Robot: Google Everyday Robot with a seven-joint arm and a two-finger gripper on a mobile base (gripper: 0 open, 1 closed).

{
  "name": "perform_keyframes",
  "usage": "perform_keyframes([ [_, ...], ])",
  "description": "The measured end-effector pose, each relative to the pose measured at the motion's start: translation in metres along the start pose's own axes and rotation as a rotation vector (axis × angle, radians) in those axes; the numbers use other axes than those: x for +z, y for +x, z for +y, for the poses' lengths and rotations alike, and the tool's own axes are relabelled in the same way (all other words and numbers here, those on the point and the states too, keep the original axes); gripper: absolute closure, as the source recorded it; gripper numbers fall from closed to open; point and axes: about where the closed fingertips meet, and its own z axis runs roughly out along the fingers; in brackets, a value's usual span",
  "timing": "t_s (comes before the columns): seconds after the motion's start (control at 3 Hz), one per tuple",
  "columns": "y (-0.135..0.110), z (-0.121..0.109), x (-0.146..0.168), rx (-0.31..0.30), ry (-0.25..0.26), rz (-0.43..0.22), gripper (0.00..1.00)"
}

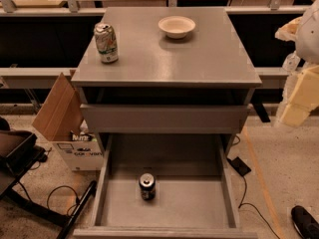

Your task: Pick pepsi can from middle drawer and place on counter

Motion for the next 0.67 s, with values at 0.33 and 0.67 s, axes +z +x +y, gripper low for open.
perform_keyframes([
  [0.33, 0.000, 0.000, 0.000, 0.000, 0.000, 0.000, 0.00],
  [0.67, 0.006, 0.005, 0.013, 0.006, 0.012, -0.063, 0.00],
])
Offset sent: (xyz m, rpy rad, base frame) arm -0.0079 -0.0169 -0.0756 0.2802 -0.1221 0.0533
